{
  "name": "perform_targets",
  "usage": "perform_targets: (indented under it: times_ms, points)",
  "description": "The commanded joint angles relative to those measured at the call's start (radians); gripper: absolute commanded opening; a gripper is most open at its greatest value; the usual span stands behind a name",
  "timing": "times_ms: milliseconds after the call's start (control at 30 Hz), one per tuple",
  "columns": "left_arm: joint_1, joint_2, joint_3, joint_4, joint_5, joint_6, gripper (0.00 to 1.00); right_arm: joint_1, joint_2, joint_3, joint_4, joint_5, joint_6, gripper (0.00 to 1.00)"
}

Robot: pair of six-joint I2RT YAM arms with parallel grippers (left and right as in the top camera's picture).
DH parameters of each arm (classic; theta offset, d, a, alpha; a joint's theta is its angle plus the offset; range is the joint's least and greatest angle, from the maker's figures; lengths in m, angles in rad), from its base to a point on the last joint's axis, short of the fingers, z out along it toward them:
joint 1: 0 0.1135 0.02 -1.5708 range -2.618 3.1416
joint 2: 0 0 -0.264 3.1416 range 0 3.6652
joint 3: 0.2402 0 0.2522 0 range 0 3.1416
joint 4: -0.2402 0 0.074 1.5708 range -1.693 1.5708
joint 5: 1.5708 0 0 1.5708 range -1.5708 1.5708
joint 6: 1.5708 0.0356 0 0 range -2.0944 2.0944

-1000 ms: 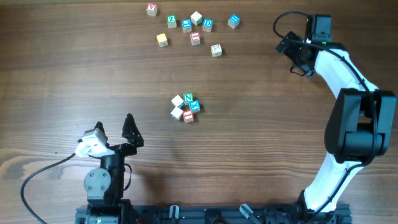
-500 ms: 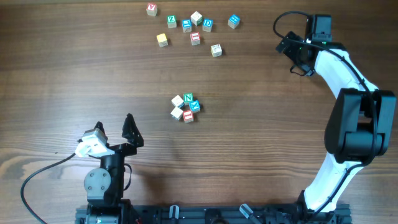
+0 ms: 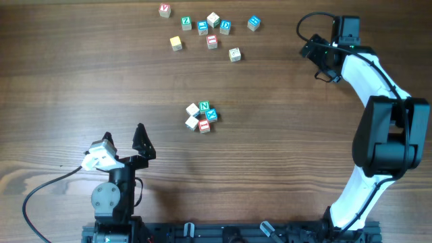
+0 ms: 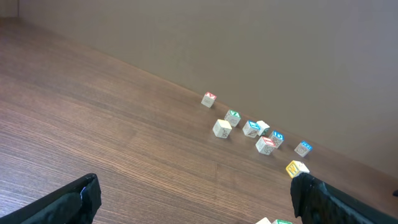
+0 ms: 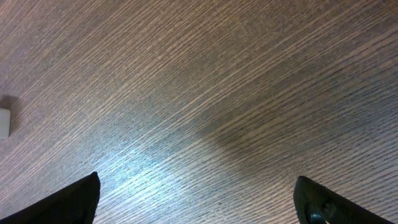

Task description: Form a circle

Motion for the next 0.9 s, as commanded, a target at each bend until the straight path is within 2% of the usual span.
perform_targets:
  times_ms: [0,200,333,867]
  points:
    - [0.004,-0.010,-0.001,-0.004,-0.010,0.002,1.00,0.002,0.017,-0.004,0.002,0.010,-0.013,1.00]
    - [0.004,-0.010,-0.001,-0.004,-0.010,0.002,1.00,0.003,0.011,-0.004,0.002,0.010,-0.013,1.00]
    - [0.004,-0.010,-0.001,-0.004,-0.010,0.002,1.00,0.012,-0.058,-0.004,0.002,0.010,-0.013,1.00]
    - [0.004,-0.010,-0.001,-0.004,-0.010,0.002,1.00,0.012,-0.568,-0.004,0.002,0.010,-0.013,1.00]
